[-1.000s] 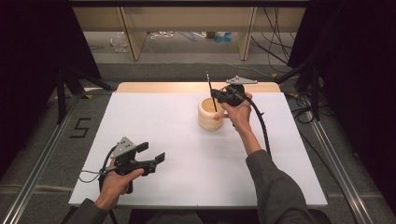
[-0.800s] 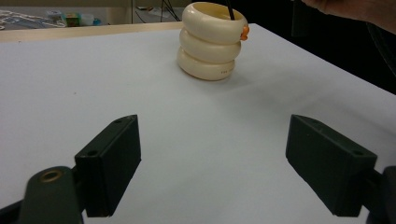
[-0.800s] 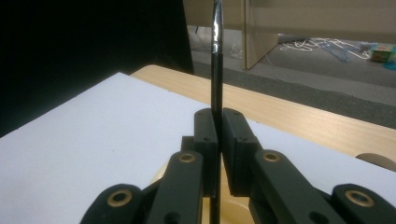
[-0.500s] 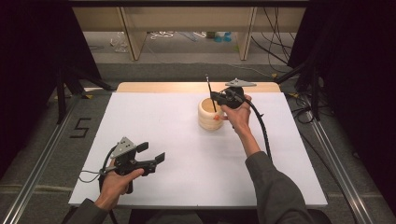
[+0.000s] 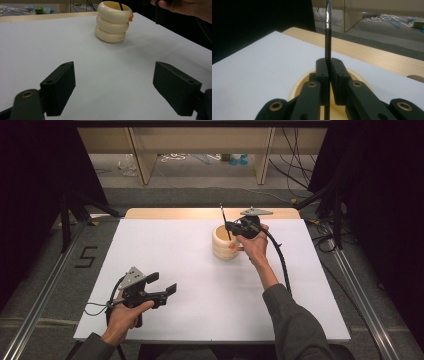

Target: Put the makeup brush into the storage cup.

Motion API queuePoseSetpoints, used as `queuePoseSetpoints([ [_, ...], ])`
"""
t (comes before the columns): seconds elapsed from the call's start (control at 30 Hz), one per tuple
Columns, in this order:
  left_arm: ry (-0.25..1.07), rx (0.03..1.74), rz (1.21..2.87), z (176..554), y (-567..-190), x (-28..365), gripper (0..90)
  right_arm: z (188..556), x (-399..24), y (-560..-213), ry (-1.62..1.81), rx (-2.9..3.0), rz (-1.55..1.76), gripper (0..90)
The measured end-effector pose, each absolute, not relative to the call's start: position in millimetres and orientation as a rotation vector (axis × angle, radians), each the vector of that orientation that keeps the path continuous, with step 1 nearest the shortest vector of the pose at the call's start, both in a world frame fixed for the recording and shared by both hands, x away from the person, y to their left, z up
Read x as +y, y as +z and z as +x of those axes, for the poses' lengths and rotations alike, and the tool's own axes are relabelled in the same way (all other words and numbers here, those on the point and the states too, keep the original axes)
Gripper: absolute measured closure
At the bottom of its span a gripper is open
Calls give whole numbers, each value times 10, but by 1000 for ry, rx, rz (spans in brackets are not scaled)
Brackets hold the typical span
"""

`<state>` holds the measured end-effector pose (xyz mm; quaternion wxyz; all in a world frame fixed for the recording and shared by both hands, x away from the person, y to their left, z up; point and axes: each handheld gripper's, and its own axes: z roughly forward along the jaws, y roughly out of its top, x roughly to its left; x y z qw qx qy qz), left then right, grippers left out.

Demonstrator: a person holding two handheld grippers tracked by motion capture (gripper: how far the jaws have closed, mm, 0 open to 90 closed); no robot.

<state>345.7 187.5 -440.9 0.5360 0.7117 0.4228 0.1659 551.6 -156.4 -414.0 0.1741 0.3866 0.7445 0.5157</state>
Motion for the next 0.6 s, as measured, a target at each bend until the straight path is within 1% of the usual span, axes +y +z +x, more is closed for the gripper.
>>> queuePoseSetpoints([
  [0.2,395,1009,1696,3457,-4410,1872,176,5507,-1625,-4195,1457,2106,1114,852],
  [0.6,395,1009,1695,3457,-4410,1874,177,5500,-1617,-4205,1447,2112,1105,851],
])
